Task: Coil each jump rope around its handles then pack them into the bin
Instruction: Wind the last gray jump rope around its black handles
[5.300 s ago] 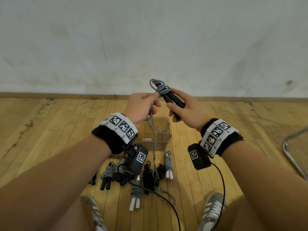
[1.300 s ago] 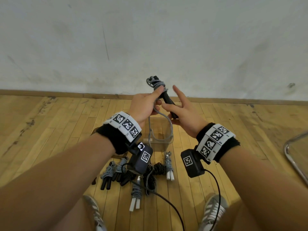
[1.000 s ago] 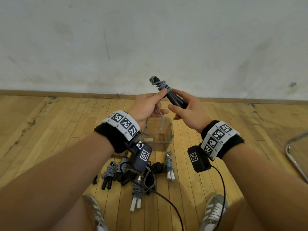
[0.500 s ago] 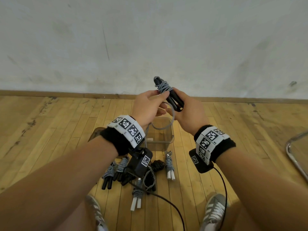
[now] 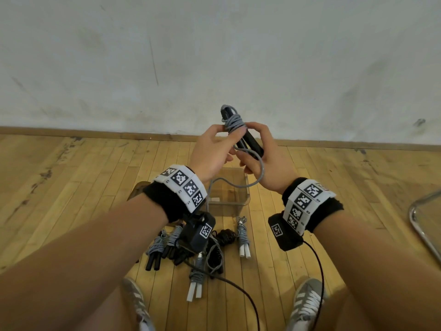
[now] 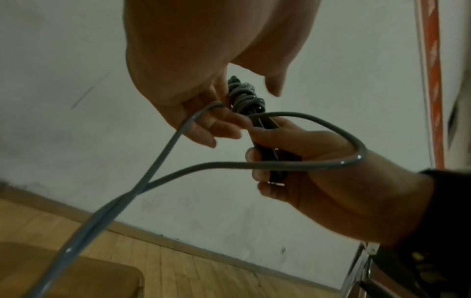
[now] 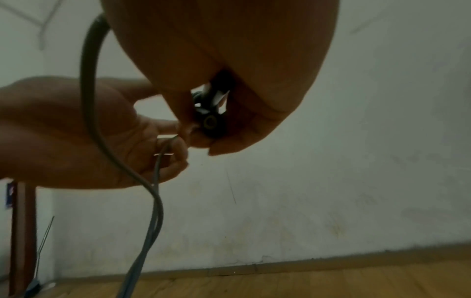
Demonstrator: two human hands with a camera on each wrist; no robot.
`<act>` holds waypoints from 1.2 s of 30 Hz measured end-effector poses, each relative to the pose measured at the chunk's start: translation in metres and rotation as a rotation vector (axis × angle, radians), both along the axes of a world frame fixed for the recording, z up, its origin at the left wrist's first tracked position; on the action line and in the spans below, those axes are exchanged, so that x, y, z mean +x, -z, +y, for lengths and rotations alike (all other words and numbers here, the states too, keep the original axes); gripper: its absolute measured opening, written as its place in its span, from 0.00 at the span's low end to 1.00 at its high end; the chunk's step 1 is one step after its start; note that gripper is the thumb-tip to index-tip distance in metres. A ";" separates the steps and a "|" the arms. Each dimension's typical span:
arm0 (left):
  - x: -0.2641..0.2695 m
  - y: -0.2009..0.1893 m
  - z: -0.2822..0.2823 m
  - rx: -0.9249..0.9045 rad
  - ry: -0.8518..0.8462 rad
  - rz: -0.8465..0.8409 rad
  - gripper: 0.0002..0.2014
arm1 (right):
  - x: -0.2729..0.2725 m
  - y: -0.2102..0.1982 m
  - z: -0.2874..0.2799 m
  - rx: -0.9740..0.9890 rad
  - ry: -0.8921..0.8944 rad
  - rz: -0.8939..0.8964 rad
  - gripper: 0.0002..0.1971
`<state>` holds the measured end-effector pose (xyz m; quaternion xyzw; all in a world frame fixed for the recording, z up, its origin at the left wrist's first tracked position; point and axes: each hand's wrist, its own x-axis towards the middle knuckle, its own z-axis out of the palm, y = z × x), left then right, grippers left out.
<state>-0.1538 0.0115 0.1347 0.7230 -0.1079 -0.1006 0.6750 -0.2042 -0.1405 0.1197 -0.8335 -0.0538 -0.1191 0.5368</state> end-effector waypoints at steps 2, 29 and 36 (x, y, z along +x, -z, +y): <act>-0.004 0.002 -0.002 0.057 0.076 -0.022 0.32 | 0.002 0.001 -0.001 -0.104 0.050 -0.041 0.29; 0.005 -0.007 -0.004 -0.184 0.096 0.223 0.15 | 0.007 0.001 -0.006 -0.346 0.260 0.005 0.31; 0.007 -0.003 -0.003 -0.074 0.033 0.069 0.14 | -0.002 -0.006 0.002 -0.265 0.157 0.041 0.25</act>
